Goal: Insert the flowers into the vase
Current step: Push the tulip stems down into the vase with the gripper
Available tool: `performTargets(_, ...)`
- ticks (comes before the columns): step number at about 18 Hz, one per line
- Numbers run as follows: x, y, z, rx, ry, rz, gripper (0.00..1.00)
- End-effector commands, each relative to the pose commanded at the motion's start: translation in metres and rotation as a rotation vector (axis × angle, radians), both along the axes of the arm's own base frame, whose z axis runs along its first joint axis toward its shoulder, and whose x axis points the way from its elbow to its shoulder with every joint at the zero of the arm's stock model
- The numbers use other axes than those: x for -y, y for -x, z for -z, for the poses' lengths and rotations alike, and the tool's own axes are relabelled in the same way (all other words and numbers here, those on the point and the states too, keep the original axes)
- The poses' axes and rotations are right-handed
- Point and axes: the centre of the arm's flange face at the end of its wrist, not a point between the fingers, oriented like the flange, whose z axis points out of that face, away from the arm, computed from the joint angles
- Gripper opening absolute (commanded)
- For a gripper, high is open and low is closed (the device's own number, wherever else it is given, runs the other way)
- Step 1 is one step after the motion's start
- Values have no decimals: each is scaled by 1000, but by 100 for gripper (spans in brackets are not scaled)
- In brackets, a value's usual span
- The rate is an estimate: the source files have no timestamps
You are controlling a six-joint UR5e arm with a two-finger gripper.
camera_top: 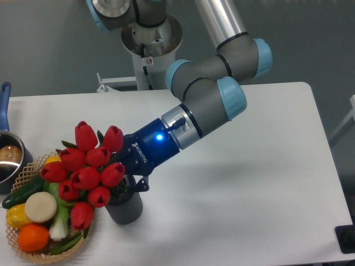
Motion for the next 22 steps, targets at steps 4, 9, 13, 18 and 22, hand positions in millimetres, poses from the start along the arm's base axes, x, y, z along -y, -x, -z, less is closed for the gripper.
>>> performTargets(4,4,-6,20,8,13,6,8)
performTargets(9,10,-13,42,4,15,16,10)
performTargets(13,14,-18,59,7,31,18,12)
performTargets(18,10,-12,89,-25,102,8,15)
performTargets(22,12,-10,106,-40,130,6,22)
